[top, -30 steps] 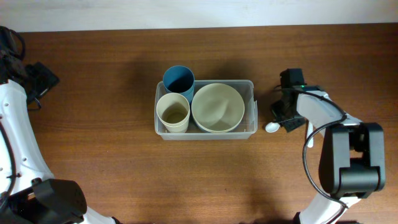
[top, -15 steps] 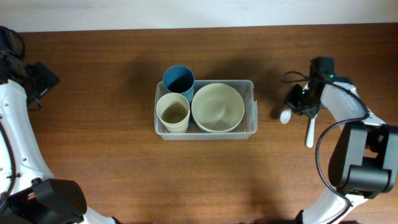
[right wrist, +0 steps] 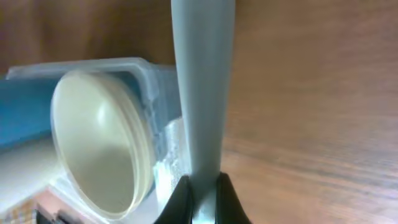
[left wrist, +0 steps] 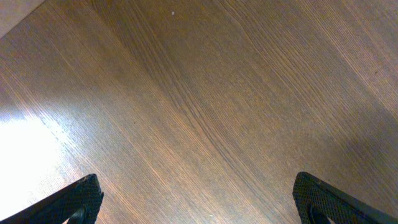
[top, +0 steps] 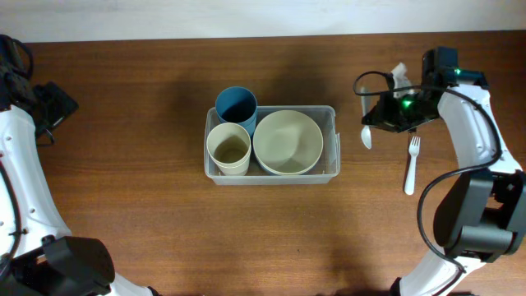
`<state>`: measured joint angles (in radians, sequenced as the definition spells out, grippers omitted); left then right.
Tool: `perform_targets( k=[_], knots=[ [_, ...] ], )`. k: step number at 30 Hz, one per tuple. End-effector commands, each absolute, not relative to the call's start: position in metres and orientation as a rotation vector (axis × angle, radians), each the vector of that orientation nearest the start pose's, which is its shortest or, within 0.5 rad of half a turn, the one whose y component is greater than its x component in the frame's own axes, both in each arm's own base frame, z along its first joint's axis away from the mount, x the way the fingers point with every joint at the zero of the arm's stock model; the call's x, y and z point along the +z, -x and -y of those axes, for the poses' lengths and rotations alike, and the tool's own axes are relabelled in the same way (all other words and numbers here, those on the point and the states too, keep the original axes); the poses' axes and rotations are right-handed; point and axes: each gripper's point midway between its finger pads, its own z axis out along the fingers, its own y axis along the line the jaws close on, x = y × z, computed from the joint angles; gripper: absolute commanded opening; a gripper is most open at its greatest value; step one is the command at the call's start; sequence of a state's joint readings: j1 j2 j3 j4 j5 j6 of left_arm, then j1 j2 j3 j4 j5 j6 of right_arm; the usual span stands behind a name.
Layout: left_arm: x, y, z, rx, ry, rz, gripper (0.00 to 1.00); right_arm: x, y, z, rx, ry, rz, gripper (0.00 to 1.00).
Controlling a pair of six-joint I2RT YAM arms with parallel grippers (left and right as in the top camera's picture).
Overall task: Pack container
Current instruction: 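Carry the spoon left and drop it into the container's right edge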
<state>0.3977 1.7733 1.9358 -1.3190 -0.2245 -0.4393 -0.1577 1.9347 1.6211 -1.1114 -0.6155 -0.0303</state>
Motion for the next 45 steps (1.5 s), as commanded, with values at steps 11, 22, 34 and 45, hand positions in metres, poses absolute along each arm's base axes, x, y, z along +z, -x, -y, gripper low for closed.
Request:
perform_targets(
  k=[11, 22, 34, 45],
  knots=[
    [0.253, -0.358, -0.193, 0.289, 1.175, -2.429, 1.0, 0.145, -0.378, -0.1, 1.039, 0.172, -2.85, 0.04],
    [0.253, -0.358, -0.193, 0.289, 1.175, -2.429, 1.0, 0.129, -0.361, -0.1, 1.044, 0.089, -2.945, 0.04],
    [0.253, -0.358, -0.193, 0.289, 1.175, -2.429, 1.0, 0.121, -0.356, -0.1, 1.052, 0.071, -2.962, 0.05],
    [0.253, -0.358, -0.193, 0.289, 1.175, -2.429, 1.0, 0.121, -0.364, -0.118, 1.045, 0.106, -2.936, 0.19]
  ],
)
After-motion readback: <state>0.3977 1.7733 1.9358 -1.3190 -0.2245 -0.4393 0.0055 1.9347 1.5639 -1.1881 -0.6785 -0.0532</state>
